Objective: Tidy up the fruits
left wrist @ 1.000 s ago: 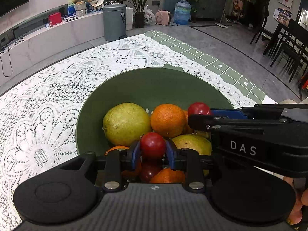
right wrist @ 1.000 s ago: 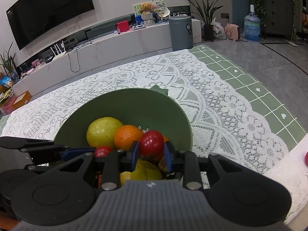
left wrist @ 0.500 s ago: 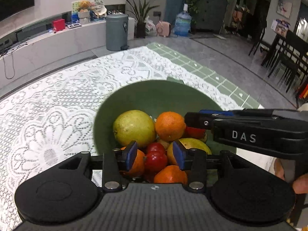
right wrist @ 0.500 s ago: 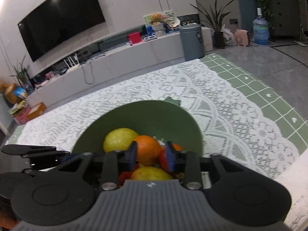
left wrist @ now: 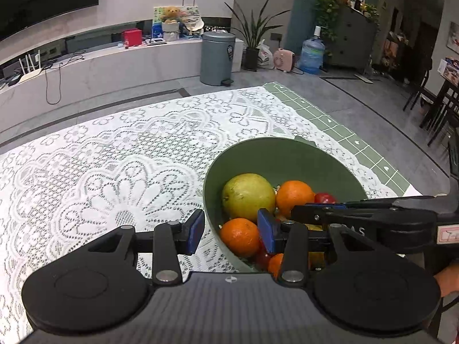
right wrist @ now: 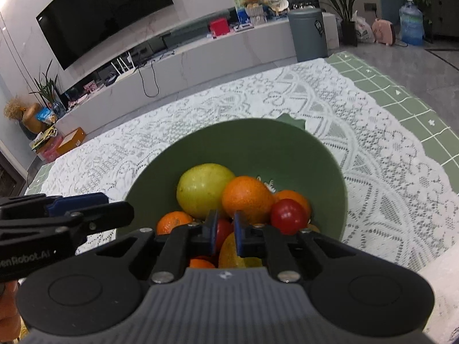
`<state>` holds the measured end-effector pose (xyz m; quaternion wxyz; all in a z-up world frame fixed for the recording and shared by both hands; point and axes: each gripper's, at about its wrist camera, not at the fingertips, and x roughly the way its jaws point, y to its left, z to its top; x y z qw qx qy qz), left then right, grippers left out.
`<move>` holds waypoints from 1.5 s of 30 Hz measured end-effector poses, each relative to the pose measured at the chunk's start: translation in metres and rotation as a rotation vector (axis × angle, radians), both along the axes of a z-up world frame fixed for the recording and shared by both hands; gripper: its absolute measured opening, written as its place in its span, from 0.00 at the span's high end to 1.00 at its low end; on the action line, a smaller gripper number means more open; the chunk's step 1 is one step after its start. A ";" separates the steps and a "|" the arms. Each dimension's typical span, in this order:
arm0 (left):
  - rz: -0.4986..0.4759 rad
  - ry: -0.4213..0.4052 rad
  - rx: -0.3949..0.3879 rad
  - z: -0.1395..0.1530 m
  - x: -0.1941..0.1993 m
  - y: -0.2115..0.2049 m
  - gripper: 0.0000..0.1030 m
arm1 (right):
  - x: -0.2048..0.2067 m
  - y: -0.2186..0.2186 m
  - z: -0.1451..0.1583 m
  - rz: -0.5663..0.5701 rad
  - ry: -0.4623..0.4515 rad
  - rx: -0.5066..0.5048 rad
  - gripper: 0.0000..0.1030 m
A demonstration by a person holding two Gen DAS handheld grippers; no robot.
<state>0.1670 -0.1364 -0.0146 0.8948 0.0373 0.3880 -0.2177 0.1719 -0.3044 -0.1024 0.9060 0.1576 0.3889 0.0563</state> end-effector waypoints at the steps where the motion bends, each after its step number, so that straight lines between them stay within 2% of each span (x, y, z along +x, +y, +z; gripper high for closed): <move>1: 0.007 0.003 -0.006 -0.001 0.000 0.001 0.51 | 0.002 0.001 -0.001 -0.001 0.002 -0.007 0.93; 8: 0.031 0.008 -0.043 -0.001 -0.003 0.009 0.51 | 0.009 0.005 0.008 -0.046 -0.076 -0.101 0.93; 12: 0.030 0.014 -0.045 -0.004 -0.005 0.007 0.51 | 0.020 0.003 0.009 -0.069 -0.088 -0.129 0.93; 16: 0.028 0.025 -0.052 -0.007 -0.006 0.006 0.51 | 0.025 -0.001 0.009 -0.099 -0.099 -0.135 0.89; 26: 0.043 0.021 -0.053 0.000 -0.020 0.016 0.51 | -0.003 -0.016 0.018 -0.187 -0.167 -0.084 0.85; 27: 0.046 0.017 -0.053 0.003 -0.022 0.018 0.51 | -0.007 -0.017 0.020 -0.194 -0.175 -0.081 0.82; 29: 0.049 0.004 -0.052 0.009 -0.028 0.021 0.51 | -0.017 -0.016 0.026 -0.209 -0.199 -0.073 0.69; 34: 0.060 -0.059 -0.045 0.031 -0.048 0.029 0.51 | -0.045 -0.004 0.045 -0.197 -0.264 -0.068 0.60; 38: 0.084 -0.124 -0.035 0.045 -0.069 0.038 0.50 | -0.074 0.017 0.061 -0.169 -0.325 -0.099 0.43; 45: 0.110 -0.262 -0.025 0.061 -0.105 0.050 0.31 | -0.124 0.044 0.082 -0.108 -0.409 -0.150 0.27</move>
